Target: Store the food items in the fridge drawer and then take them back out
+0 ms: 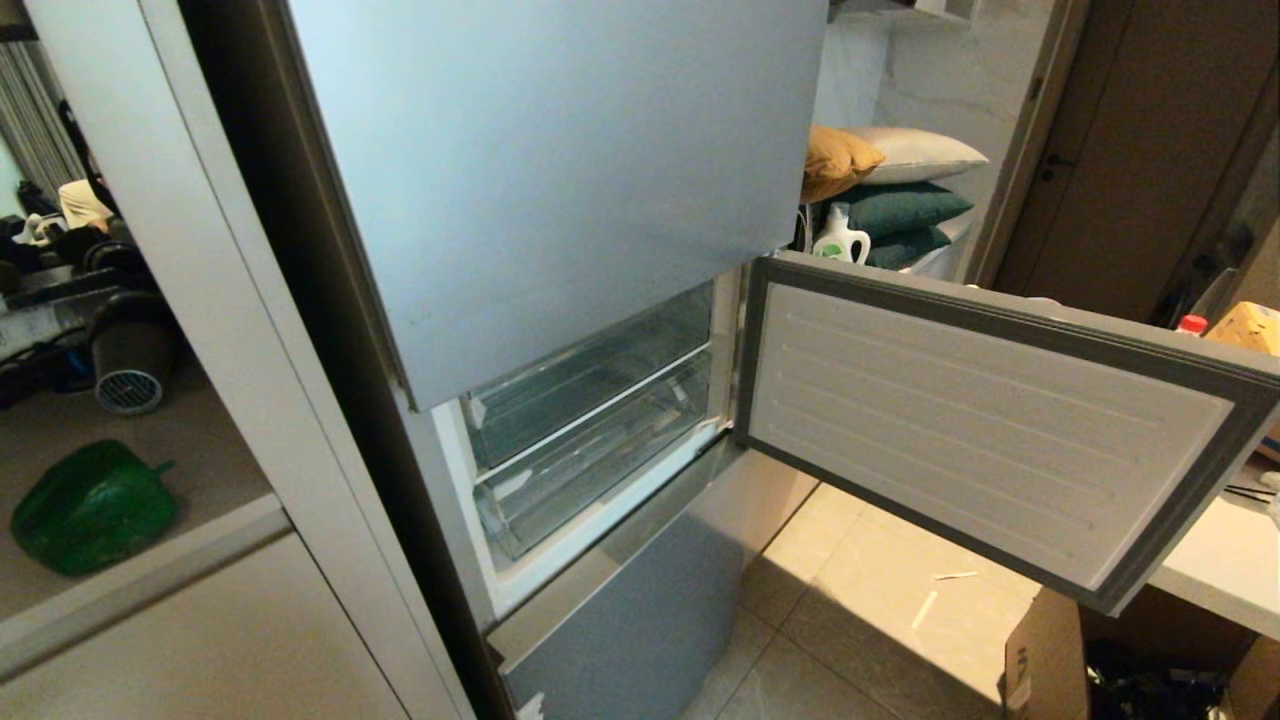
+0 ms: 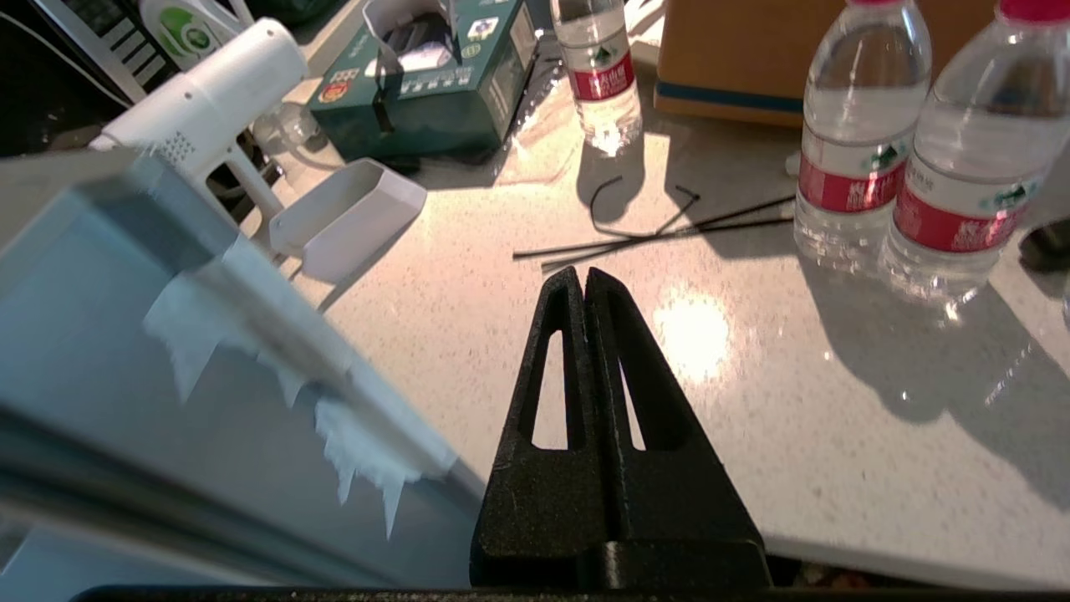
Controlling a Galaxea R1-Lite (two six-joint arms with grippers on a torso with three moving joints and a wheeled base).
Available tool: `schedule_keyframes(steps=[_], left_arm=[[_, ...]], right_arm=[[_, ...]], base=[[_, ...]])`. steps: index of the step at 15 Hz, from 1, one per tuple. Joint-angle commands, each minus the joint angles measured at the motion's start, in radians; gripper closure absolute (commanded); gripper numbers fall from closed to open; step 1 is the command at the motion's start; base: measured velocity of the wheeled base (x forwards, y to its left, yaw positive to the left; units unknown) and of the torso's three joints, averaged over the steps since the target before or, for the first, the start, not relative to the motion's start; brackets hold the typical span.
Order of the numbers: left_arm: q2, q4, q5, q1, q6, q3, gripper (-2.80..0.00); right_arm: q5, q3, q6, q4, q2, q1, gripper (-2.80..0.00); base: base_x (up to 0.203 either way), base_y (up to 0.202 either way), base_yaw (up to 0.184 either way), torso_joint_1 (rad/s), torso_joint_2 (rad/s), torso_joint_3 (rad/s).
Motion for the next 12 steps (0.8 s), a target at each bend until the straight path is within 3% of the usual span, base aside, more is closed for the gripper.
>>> schedule_keyframes(steps=[1,3,6,12], left_arm=[[0.001,-0.001,0.000,0.000,0.000,0.000,0.00],[0.001,-0.001,0.000,0.000,0.000,0.000,0.00],[0.001,-0.001,0.000,0.000,0.000,0.000,0.00],[0.001,-0.001,0.000,0.000,0.000,0.000,0.00]], right_arm=[[0.004,-0.039,0.002,-0.006,0.042,0.012,0.00],[0.006,-0.061,0.002,-0.006,0.066,0.031,0.00],[0.072,-0.063,0.001,-0.027,0.072,0.063,0.00],[0.076,-0.078,-0.008,-0.037,0.089,0.134,0.00]], base=[[0.000,0.000,0.000,0.000,0.00,0.000],[0.000,0.000,0.000,0.000,0.00,0.000],[0.000,0.000,0.000,0.000,0.00,0.000],[0.000,0.000,0.000,0.000,0.00,0.000]])
